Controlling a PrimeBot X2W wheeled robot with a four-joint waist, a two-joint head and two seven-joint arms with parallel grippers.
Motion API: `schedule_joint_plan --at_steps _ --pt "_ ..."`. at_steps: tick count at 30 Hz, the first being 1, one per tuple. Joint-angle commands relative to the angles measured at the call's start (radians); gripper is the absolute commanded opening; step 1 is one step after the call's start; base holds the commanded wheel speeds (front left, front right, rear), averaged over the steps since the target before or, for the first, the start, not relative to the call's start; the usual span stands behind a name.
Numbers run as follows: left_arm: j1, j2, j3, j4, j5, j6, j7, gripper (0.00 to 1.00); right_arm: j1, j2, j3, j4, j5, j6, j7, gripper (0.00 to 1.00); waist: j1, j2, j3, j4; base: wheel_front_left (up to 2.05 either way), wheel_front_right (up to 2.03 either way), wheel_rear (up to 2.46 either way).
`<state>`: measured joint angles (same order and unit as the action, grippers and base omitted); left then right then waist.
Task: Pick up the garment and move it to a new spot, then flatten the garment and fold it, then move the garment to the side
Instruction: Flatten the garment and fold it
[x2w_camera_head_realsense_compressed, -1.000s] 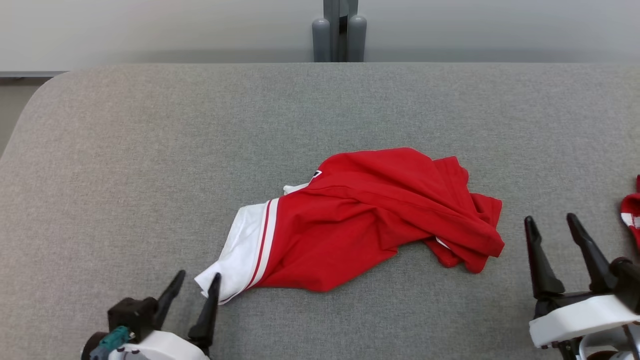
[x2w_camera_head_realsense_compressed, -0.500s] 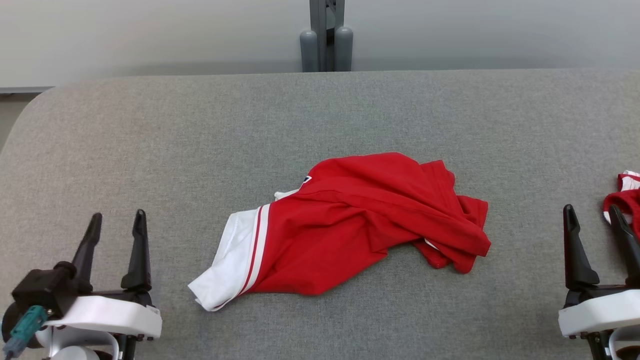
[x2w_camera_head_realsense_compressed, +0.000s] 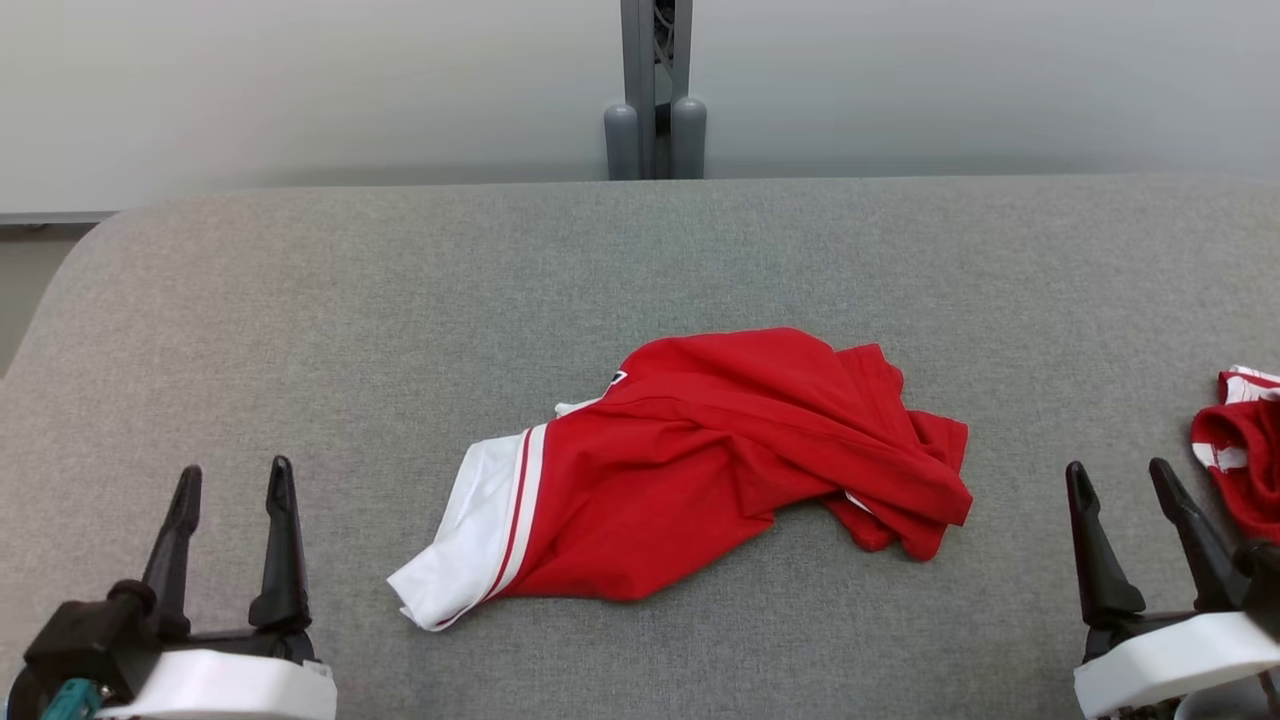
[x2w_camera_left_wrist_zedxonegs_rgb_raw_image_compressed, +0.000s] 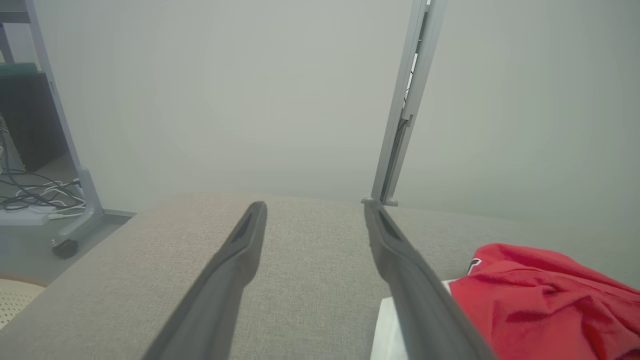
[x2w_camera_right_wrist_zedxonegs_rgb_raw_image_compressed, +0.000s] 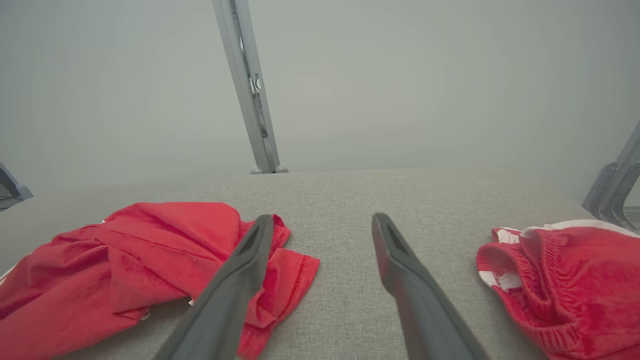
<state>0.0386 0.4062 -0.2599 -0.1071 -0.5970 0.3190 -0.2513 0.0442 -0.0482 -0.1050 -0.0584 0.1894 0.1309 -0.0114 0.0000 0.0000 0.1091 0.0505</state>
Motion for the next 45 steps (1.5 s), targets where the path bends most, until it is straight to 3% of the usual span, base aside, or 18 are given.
schedule_joint_plan --at_steps 1,21,28,34,41,45 --pt "0.016 0.003 -0.002 -0.006 0.011 0.008 -0.005 1.0 0.012 -0.005 0.003 0.003 0.007 0.0 0.004 1.0 0.0 0.0 -0.012 0.004 0.0 0.0 0.0" --pt "0.028 0.012 -0.042 0.015 -0.023 -0.014 0.056 1.0 0.043 -0.005 0.027 0.001 0.02 0.0 0.012 1.0 0.0 0.0 -0.047 0.018 0.0 0.0 0.0" --pt "-0.097 0.057 -0.09 0.13 -0.1 -0.121 0.244 1.0 0.021 -0.004 0.036 -0.011 0.002 0.0 0.021 1.0 0.0 0.0 -0.01 0.03 0.0 0.0 0.0" --pt "-0.223 0.074 -0.151 0.312 -0.17 -0.248 0.413 1.0 -0.012 -0.005 0.059 -0.014 -0.008 0.0 0.02 1.0 0.0 0.0 0.029 0.015 0.0 0.0 0.0" --pt "-0.298 0.044 -0.204 0.448 -0.203 -0.366 0.466 1.0 -0.022 -0.005 0.062 -0.007 -0.004 0.0 0.008 1.0 0.0 0.0 0.06 -0.007 0.0 0.0 0.0" --pt "-0.316 0.03 -0.236 0.476 -0.217 -0.409 0.482 1.0 -0.029 -0.005 0.056 -0.003 0.0 0.0 0.0 1.0 0.0 0.0 0.076 -0.016 0.0 0.0 0.0"
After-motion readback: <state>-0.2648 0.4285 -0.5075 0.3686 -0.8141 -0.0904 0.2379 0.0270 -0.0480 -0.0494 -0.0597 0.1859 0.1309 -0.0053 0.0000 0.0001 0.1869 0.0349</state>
